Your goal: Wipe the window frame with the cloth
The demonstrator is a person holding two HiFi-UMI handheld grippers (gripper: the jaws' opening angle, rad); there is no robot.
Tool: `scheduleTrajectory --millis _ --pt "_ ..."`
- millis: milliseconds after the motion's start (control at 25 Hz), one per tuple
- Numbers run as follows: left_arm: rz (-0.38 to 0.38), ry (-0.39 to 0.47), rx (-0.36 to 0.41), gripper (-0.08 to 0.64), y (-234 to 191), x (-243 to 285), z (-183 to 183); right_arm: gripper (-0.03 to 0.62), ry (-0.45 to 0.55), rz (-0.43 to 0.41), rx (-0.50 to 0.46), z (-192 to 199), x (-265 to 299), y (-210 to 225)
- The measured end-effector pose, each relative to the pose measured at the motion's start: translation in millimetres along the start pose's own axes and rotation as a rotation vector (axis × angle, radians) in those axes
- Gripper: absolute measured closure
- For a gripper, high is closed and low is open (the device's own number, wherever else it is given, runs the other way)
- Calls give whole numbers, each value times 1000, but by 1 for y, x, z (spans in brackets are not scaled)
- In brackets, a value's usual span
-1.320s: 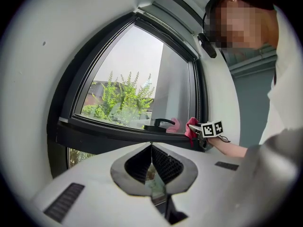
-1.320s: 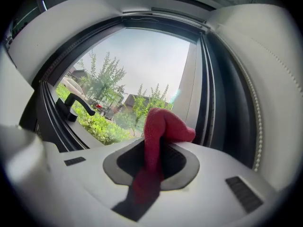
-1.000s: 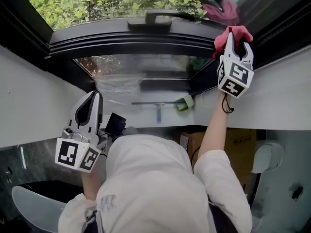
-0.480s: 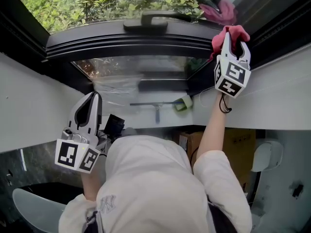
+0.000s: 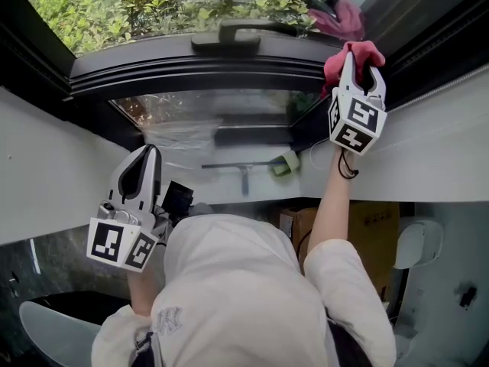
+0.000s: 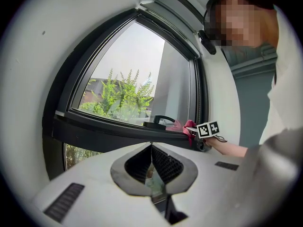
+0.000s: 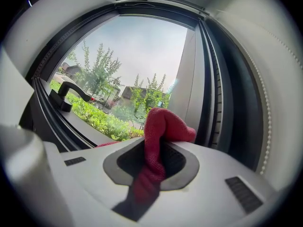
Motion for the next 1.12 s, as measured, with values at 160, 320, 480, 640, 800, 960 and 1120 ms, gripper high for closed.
scheduleTrajectory --millis 160,320,480,640,800,960,1120 --pt "13 -3 -4 549 0 3 1 509 9 -18 -24 -6 -2 -18" --pt "18 -2 -3 550 -1 2 0 509 6 -25 -38 -11 -3 -27" --pt "16 -5 -2 550 -3 1 1 509 -5 -36 -33 -12 -3 -30" --pt "26 -5 1 549 -1 1 1 509 -1 -52 -37 -15 -5 -38" --pt "33 -3 1 549 1 1 0 509 1 -66 -45 -19 -6 -48" --pt "39 1 2 549 3 1 -1 509 6 -76 -54 -21 -7 -53" --pt "45 3 4 549 5 1 -1 509 7 -83 -59 -24 -9 -59"
Point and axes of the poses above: the fingertips, and each gripper's own axes: x forward along the fingers, y to its right, z out of its underside, the point moved 3 cm from there along -x, backward along the fingers, and after that the axes turned 6 degrees about -y, right-handed, at the moved point
